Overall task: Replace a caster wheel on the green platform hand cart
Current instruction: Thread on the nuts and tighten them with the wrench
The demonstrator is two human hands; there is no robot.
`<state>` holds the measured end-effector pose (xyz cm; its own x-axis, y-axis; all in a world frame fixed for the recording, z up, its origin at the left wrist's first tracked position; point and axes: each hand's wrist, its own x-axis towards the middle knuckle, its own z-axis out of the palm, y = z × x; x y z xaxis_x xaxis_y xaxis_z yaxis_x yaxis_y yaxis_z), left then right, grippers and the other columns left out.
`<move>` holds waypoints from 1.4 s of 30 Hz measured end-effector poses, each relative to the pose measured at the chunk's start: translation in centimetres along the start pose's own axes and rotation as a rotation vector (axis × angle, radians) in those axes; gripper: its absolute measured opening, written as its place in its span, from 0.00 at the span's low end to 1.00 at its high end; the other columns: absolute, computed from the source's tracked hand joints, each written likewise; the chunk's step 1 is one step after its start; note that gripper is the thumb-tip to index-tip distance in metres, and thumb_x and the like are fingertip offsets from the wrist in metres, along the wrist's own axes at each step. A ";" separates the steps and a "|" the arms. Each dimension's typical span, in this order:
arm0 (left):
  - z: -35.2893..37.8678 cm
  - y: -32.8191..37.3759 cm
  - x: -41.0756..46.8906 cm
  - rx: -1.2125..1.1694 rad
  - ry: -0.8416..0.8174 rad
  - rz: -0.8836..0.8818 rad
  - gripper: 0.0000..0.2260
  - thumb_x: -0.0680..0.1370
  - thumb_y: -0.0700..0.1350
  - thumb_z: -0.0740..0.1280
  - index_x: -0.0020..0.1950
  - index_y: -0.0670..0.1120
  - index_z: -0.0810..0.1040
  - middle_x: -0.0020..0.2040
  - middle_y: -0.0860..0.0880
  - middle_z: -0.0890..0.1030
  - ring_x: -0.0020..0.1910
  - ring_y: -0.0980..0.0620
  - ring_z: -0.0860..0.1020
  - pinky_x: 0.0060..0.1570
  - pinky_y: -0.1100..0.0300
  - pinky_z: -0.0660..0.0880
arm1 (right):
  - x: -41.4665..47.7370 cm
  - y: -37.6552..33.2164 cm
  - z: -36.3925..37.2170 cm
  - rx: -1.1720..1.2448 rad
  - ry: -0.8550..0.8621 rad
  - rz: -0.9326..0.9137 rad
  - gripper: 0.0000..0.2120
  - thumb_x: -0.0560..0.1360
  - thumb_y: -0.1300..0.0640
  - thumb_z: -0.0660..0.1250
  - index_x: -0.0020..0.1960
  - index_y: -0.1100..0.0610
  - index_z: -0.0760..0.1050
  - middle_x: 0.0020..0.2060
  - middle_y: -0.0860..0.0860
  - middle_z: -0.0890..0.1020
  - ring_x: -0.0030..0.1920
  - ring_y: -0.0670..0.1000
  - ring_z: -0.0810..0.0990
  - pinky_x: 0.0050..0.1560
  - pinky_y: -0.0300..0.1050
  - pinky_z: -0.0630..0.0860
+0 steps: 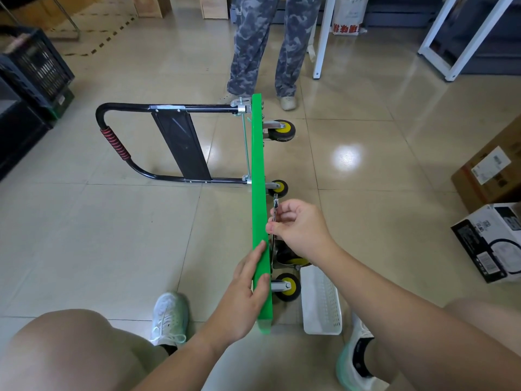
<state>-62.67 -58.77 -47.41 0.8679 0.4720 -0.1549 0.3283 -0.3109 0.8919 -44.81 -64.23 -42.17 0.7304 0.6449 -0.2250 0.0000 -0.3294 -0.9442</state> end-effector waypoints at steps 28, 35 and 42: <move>-0.2 -0.6 -0.1 -0.043 -0.026 0.025 0.28 0.85 0.43 0.61 0.78 0.66 0.55 0.77 0.67 0.59 0.77 0.69 0.58 0.71 0.76 0.54 | 1.5 -0.3 -0.1 0.027 0.002 -0.040 0.10 0.70 0.63 0.77 0.43 0.50 0.81 0.39 0.48 0.86 0.42 0.47 0.86 0.46 0.48 0.84; -0.1 -0.6 -0.2 -0.022 -0.051 0.001 0.27 0.86 0.44 0.60 0.79 0.66 0.54 0.78 0.67 0.57 0.77 0.70 0.56 0.71 0.76 0.54 | 2.5 -0.1 0.3 -0.081 0.036 0.026 0.09 0.72 0.60 0.76 0.42 0.48 0.79 0.38 0.46 0.85 0.41 0.42 0.85 0.45 0.42 0.84; 0.0 -0.7 0.1 -0.036 -0.056 -0.011 0.27 0.82 0.51 0.58 0.79 0.67 0.53 0.79 0.67 0.57 0.79 0.67 0.54 0.76 0.70 0.53 | 3.9 0.0 0.5 -0.038 -0.033 0.171 0.05 0.73 0.61 0.75 0.43 0.54 0.81 0.40 0.48 0.86 0.44 0.48 0.86 0.47 0.52 0.85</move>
<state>-62.82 -58.46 -48.07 0.8843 0.4277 -0.1873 0.3250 -0.2758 0.9046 -42.26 -61.36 -43.15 0.6994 0.5994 -0.3894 -0.0957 -0.4614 -0.8820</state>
